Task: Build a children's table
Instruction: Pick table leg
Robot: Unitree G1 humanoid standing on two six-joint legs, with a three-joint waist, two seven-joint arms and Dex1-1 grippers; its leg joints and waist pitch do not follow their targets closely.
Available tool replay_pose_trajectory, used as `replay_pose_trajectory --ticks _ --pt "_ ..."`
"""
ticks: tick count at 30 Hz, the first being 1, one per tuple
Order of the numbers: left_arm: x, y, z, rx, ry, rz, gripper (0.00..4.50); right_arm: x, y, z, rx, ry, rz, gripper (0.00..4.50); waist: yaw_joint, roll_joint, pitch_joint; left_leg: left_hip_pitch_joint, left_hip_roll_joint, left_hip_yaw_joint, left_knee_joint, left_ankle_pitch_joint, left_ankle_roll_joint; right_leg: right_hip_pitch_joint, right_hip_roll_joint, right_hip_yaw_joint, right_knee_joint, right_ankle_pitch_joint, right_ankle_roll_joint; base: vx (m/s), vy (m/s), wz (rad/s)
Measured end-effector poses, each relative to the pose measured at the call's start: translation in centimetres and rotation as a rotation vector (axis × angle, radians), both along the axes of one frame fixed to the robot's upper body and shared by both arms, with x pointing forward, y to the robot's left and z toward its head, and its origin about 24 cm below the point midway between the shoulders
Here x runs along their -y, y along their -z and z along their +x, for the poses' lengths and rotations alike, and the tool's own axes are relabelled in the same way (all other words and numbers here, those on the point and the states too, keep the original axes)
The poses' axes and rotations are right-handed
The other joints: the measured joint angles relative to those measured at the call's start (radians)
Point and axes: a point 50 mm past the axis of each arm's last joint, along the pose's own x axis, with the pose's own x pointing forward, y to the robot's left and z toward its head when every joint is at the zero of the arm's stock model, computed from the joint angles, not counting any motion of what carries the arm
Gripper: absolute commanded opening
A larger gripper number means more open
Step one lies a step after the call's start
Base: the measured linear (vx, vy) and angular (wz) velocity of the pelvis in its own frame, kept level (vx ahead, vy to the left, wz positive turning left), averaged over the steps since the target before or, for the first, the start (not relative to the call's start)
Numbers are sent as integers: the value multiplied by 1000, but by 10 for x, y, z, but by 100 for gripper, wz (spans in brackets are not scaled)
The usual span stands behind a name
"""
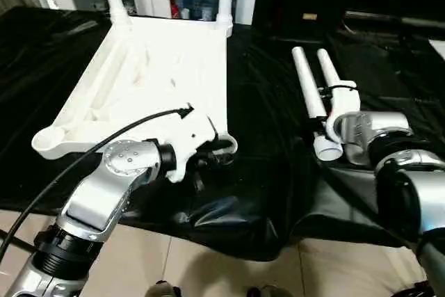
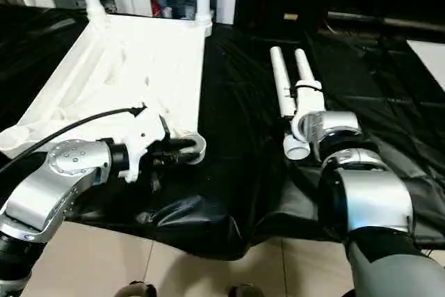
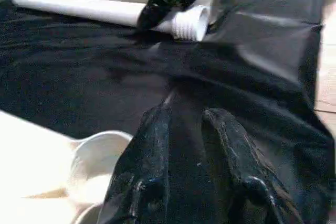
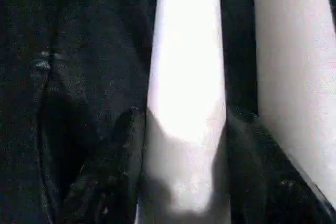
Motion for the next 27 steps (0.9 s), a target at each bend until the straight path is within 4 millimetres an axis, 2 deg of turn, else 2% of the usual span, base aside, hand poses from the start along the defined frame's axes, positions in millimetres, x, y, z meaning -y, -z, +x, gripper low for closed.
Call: replay_pose_trajectory --ticks 8,20,22,27 --pt "-7 0 2 -7 -11 44 119 -2 1 0 1 -5 6 186 -1 2 1 1 0 0 -1 0 -1 1 0 0 0 0 0 0 0 0" --pt "-1 3 -3 -37 21 48 119 -7 0 2 23 10 25 186 -4 4 2 3 0 -1 -2 0 -1 2 0 0 0 1 -1 0 0 0" --pt "0 3 -3 -29 19 43 119 -6 0 2 26 13 27 186 -3 8 1 3 0 -1 -2 0 -1 2 0 0 0 1 -1 0 0 0" --pt "0 2 12 -3 -61 13 119 -3 -6 5 67 24 39 186 -2 31 5 4 -1 -1 -2 0 -1 3 0 0 -1 2 -3 0 0 0"
